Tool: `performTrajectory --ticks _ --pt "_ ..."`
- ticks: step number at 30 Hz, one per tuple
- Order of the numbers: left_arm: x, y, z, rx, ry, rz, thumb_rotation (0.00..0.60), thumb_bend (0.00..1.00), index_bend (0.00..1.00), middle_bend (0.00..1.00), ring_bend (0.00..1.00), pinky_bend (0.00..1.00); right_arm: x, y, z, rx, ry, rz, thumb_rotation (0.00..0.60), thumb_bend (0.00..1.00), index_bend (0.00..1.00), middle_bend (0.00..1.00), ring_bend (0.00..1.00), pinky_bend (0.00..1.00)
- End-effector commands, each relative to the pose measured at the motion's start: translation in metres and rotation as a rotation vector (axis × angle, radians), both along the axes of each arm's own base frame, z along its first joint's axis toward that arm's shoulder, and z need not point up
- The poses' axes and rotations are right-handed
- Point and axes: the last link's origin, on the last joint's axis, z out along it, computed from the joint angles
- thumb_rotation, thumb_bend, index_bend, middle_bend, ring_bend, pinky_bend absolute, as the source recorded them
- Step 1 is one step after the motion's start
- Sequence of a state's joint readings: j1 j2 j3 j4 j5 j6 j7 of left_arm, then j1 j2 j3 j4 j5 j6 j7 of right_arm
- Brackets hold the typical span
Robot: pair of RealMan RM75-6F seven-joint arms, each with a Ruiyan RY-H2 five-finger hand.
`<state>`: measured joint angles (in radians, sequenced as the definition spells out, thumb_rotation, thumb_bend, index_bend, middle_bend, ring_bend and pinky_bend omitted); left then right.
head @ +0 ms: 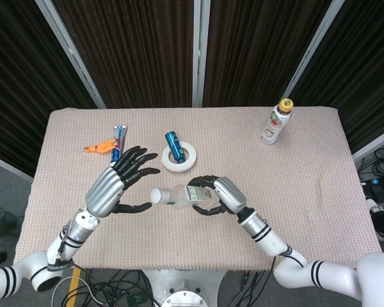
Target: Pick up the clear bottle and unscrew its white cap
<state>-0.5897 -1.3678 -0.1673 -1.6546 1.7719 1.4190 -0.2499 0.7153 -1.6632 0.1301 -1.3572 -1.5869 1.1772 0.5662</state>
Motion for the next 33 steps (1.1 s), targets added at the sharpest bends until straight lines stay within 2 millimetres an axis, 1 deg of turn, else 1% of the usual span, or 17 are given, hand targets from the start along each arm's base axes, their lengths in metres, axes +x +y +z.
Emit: performTrajectory --ticks 1,13,19,33 --pt "0.0006 0.0003 -0.0008 -0.004 -0.006 0.002 0.600 0.14 0.21 0.08 0.00 0.04 0.0006 -0.0004 0.0000 0.000 -0.001 0.000 0.600 0.59 0.58 0.54 0.38 0.48" --pt "0.0035 0.0020 -0.0034 -0.014 -0.040 0.006 0.600 0.14 0.19 0.08 0.00 0.04 0.0043 -0.0023 -0.0001 0.011 -0.007 0.002 0.600 0.63 0.59 0.54 0.38 0.48" --pt "0.0050 0.0020 -0.0037 -0.022 -0.067 0.004 0.600 0.14 0.17 0.08 0.00 0.04 0.0049 -0.0037 -0.0012 0.010 0.005 0.003 0.600 0.63 0.58 0.53 0.38 0.48" --pt "0.0050 0.0016 -0.0052 -0.032 -0.064 0.006 0.600 0.14 0.16 0.08 0.00 0.04 0.0045 -0.0042 -0.0014 0.001 0.006 0.003 0.600 0.63 0.59 0.53 0.38 0.48"
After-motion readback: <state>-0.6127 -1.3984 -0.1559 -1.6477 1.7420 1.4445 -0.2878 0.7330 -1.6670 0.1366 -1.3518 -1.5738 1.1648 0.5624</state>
